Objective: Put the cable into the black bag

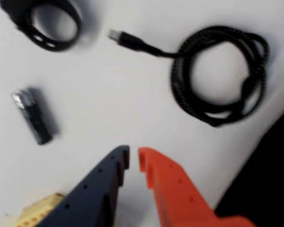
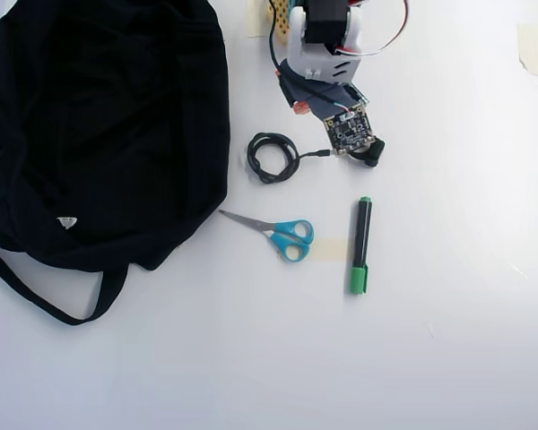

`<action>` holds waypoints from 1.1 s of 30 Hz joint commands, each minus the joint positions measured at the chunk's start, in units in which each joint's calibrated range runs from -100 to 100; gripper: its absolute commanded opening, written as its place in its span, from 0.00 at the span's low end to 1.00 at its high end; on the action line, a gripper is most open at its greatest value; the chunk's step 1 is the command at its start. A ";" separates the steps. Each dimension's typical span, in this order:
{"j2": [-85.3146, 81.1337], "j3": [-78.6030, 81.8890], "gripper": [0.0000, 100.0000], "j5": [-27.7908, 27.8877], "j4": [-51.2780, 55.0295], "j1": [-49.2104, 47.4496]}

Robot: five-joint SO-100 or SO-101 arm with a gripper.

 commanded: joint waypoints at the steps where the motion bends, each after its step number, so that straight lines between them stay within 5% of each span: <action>1: -1.20 -0.45 0.05 2.51 -0.63 2.71; 7: -0.87 -0.27 0.13 3.13 -4.07 5.03; 33: -0.70 11.05 0.14 3.03 -20.96 4.95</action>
